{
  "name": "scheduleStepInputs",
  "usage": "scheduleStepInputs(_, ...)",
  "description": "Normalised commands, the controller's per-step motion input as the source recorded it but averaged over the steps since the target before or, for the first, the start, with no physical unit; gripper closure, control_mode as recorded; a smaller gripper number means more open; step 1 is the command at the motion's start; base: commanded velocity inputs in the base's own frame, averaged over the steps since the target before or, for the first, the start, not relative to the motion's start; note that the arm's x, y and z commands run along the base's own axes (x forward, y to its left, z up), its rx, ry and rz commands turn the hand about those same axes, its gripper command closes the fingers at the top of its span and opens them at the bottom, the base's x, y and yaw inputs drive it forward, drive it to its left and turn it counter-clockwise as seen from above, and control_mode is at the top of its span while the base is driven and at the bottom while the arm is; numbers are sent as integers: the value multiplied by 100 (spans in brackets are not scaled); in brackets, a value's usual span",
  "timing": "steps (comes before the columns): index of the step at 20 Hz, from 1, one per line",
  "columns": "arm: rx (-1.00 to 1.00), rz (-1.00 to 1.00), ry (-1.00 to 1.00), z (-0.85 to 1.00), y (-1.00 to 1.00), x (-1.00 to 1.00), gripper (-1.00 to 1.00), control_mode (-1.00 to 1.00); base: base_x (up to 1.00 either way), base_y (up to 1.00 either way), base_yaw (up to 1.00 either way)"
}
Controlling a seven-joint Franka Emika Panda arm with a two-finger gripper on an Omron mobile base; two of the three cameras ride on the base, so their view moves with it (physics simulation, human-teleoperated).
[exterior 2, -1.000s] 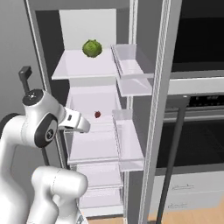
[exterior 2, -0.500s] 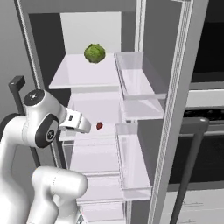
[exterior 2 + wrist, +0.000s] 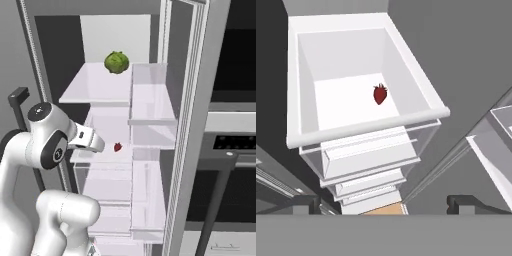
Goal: Take the strawberry from the fridge and place it on top of the pancake, located on the dining counter.
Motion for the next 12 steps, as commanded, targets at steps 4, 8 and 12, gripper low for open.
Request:
scheduleStepInputs(4, 0, 0, 0, 0, 0, 0, -100, 100, 46, -15, 22)
scheduleStepInputs(8, 0, 0, 0, 0, 0, 0, -100, 100, 46, -14, 17)
scheduleStepInputs(12, 4, 15, 0, -57, -16, 59, -100, -100, 0, 0, 0)
